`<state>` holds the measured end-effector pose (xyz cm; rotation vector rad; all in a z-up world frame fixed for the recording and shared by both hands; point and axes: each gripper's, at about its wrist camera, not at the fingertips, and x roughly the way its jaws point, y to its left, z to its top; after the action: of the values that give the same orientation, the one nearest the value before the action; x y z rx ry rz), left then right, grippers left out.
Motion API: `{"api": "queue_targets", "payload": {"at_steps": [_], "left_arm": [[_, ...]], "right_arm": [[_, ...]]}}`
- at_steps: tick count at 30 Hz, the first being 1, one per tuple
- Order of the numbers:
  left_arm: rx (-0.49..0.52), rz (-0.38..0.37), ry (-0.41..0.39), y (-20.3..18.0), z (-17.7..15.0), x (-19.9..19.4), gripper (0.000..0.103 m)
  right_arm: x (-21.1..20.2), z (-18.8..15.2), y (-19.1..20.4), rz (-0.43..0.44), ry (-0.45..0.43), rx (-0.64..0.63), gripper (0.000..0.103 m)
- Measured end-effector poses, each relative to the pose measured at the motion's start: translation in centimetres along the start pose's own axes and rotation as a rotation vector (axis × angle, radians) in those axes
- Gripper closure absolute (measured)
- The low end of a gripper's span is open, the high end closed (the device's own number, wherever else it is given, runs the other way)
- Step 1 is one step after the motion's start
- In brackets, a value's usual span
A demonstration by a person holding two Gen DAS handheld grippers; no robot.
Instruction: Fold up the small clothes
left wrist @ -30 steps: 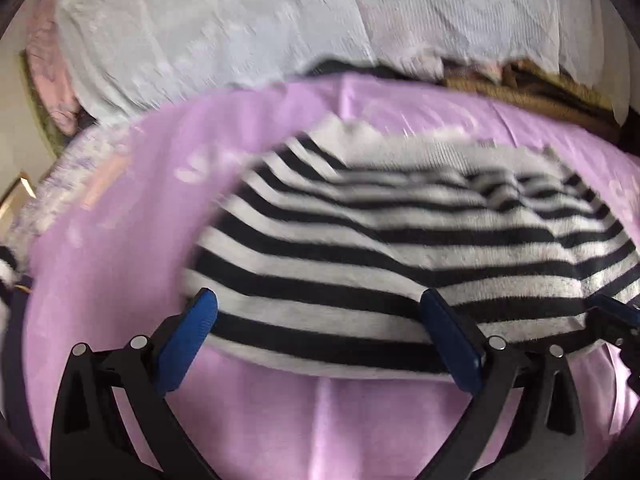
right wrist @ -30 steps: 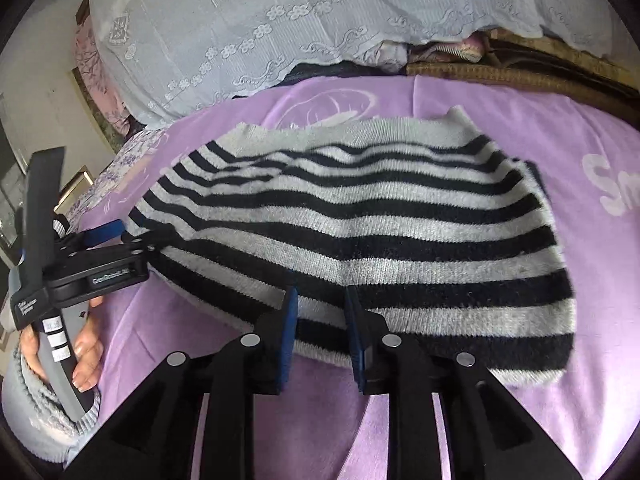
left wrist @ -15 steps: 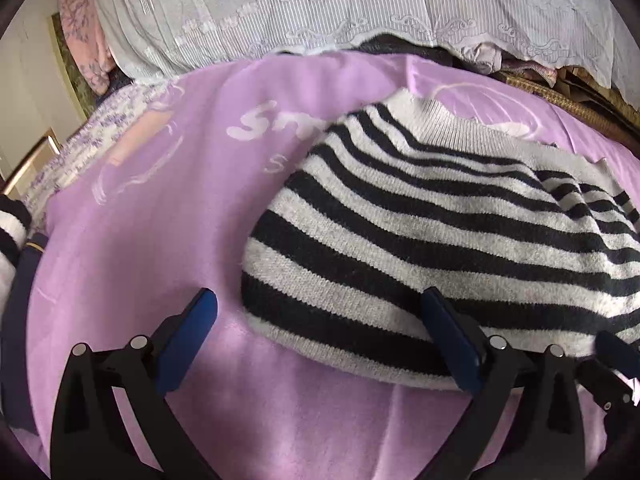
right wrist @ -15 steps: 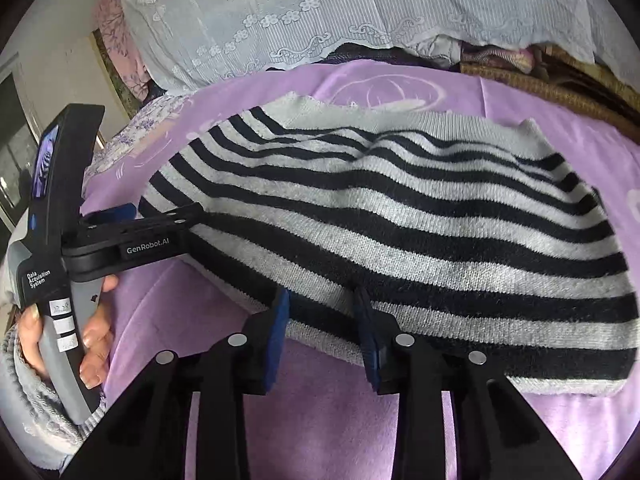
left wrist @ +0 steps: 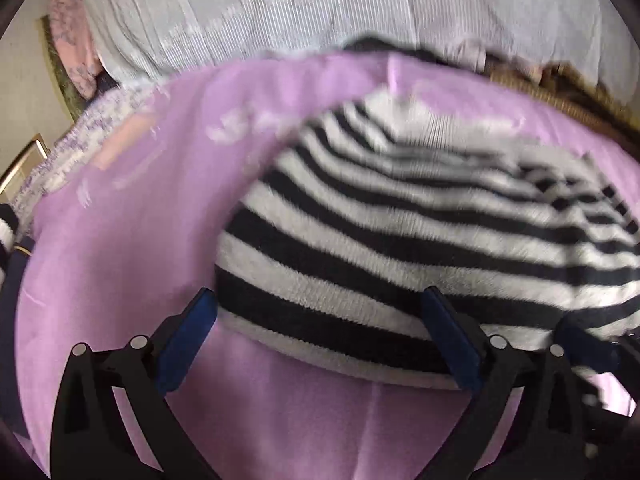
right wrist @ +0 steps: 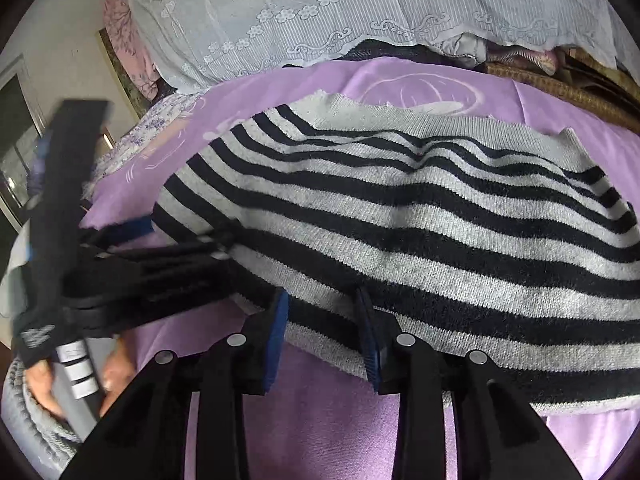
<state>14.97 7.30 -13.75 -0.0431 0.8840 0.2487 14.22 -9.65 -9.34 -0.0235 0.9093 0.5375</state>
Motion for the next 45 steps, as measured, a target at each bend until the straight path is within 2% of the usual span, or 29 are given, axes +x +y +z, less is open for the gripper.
{"api": "queue_targets", "payload": {"at_steps": [5, 9, 14, 20, 23, 24, 26, 29, 31, 35, 41, 44, 45], "left_arm": [[-0.023, -0.008, -0.014, 0.3, -0.2, -0.3, 0.004], [0.0, 0.012, -0.061, -0.2, -0.3, -1.3, 0.004], [0.001, 0.009, -0.109, -0.2, -0.2, -2.5, 0.004], [-0.002, -0.012, -0.163, -0.2, -0.2, -3.8, 0.004], [0.016, -0.006, -0.134, -0.6, -0.2, -3.1, 0.004], [0.029, 0.003, -0.098, -0.9, -0.2, -2.3, 0.004], [0.041, 0.025, -0.044, -1.1, -0.2, -0.9, 0.004], [0.032, 0.021, -0.053, -0.9, -0.2, -1.2, 0.004], [0.032, 0.023, -0.067, -0.9, -0.3, -1.6, 0.004], [0.038, 0.009, -0.126, -1.1, -0.4, -3.0, 0.004], [0.053, -0.013, -0.18, -1.7, -0.5, -4.4, 0.004], [0.07, -0.01, -0.152, -2.0, -0.5, -3.8, 0.004], [0.081, -0.003, -0.117, -2.2, -0.5, -3.0, 0.004]], "right_arm": [[-0.8, -0.2, -0.2, 0.019, -0.019, 0.017, 0.069], [-3.4, 0.3, -1.9, -0.015, -0.103, 0.059, 0.063], [-5.7, 0.5, -6.5, -0.064, -0.153, 0.174, 0.063], [-7.0, -0.5, -11.4, -0.133, -0.168, 0.288, 0.063], [-6.6, -1.6, -12.8, -0.173, -0.136, 0.316, 0.062], [-6.3, -1.9, -13.3, -0.177, -0.122, 0.317, 0.062], [-5.8, -2.1, -13.3, -0.191, -0.114, 0.293, 0.062], [-5.9, -2.1, -13.0, -0.213, -0.117, 0.284, 0.062], [-6.4, -2.1, -12.7, -0.204, -0.136, 0.301, 0.062], [-7.5, -1.7, -10.3, -0.177, -0.17, 0.231, 0.062], [-6.5, -1.7, -7.2, -0.138, -0.148, 0.149, 0.056], [-5.3, -2.0, -7.0, -0.15, -0.106, 0.138, 0.051], [-4.7, -2.3, -7.0, -0.15, -0.093, 0.135, 0.05]]}}
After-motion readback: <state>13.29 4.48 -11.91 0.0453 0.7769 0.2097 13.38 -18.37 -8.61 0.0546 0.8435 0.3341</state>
